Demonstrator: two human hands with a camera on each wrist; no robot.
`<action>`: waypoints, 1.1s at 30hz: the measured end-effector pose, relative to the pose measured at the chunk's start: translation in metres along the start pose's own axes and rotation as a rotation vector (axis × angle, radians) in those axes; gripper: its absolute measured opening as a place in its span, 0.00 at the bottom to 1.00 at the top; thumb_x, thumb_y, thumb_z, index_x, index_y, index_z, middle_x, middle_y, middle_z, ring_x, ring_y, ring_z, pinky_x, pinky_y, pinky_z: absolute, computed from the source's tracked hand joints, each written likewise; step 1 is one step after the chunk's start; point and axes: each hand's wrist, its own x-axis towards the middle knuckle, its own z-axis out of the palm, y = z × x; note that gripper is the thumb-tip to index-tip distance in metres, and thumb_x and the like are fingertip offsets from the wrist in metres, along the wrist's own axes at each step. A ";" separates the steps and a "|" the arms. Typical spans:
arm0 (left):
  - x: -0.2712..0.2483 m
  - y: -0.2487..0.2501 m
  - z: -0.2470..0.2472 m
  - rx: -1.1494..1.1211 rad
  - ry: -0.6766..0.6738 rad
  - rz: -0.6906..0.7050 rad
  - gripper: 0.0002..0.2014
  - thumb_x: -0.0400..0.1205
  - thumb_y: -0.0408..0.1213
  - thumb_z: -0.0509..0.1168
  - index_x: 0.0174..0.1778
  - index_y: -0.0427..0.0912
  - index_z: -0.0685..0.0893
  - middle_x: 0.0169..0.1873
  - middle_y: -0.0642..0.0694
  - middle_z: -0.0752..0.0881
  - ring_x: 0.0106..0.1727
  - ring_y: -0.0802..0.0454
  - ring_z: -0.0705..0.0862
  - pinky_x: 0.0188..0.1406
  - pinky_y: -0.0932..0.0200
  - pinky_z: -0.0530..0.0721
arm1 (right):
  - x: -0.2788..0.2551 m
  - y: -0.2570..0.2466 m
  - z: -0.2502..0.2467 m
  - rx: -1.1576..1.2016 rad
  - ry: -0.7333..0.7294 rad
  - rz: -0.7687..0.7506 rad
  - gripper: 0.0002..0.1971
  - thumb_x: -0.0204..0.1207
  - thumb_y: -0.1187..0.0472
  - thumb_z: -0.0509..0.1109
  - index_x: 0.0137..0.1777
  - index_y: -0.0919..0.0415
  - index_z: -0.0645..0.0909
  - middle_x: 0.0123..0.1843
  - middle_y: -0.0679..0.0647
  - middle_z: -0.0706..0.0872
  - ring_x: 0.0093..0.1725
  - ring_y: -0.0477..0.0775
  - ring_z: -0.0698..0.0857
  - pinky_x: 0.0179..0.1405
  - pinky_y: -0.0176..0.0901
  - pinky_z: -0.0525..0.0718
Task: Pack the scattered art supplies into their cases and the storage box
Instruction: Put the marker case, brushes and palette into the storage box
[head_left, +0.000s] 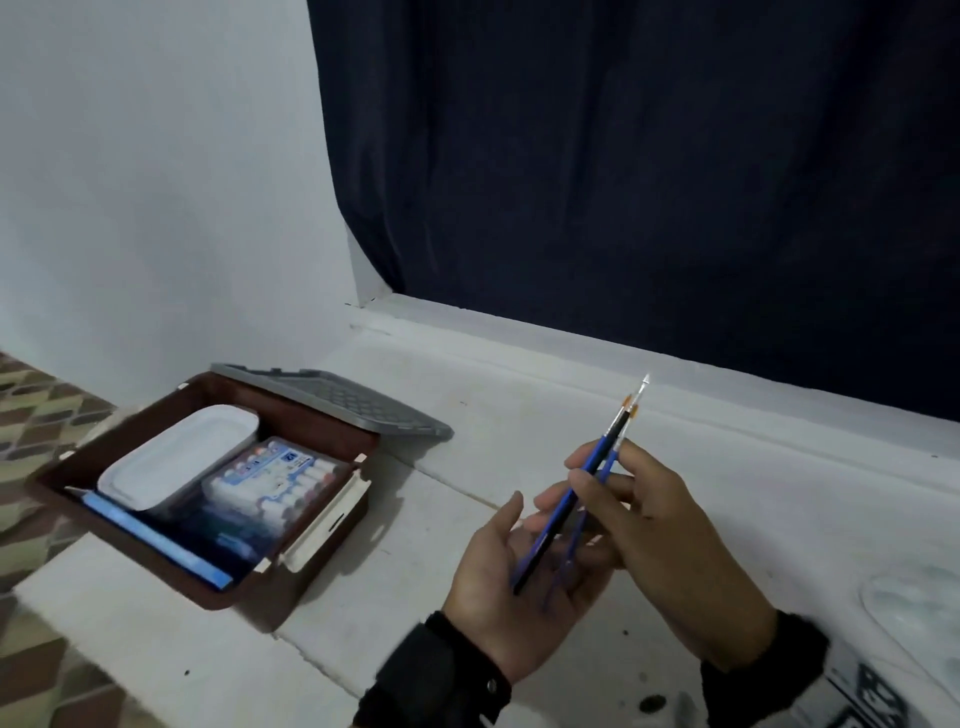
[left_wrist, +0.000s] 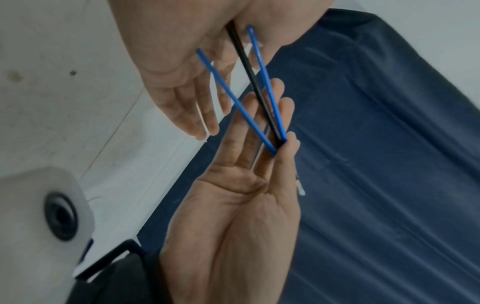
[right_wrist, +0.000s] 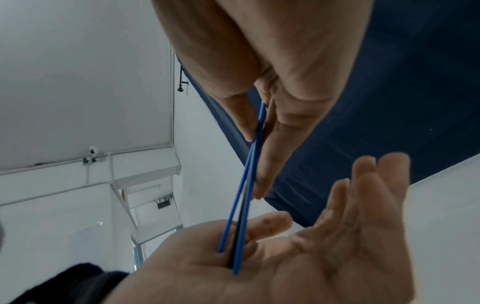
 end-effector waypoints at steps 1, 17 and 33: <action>-0.007 0.009 -0.004 0.025 -0.004 0.034 0.28 0.88 0.51 0.48 0.49 0.37 0.91 0.37 0.44 0.82 0.32 0.50 0.79 0.52 0.55 0.77 | 0.001 -0.003 0.008 -0.004 -0.007 0.006 0.05 0.85 0.63 0.63 0.55 0.63 0.77 0.43 0.60 0.92 0.40 0.60 0.92 0.33 0.44 0.88; -0.170 0.280 -0.143 1.361 0.264 0.999 0.11 0.84 0.46 0.62 0.52 0.46 0.85 0.48 0.48 0.87 0.54 0.51 0.85 0.49 0.53 0.81 | 0.102 -0.052 0.243 -0.306 -0.333 -0.044 0.07 0.84 0.60 0.66 0.53 0.65 0.76 0.43 0.60 0.91 0.39 0.57 0.92 0.39 0.58 0.92; -0.156 0.336 -0.230 1.615 0.354 1.029 0.10 0.84 0.45 0.66 0.59 0.57 0.76 0.57 0.62 0.78 0.61 0.60 0.80 0.57 0.61 0.84 | 0.193 -0.011 0.362 -1.002 -0.435 0.068 0.13 0.82 0.53 0.68 0.49 0.64 0.79 0.42 0.54 0.84 0.44 0.56 0.85 0.46 0.47 0.82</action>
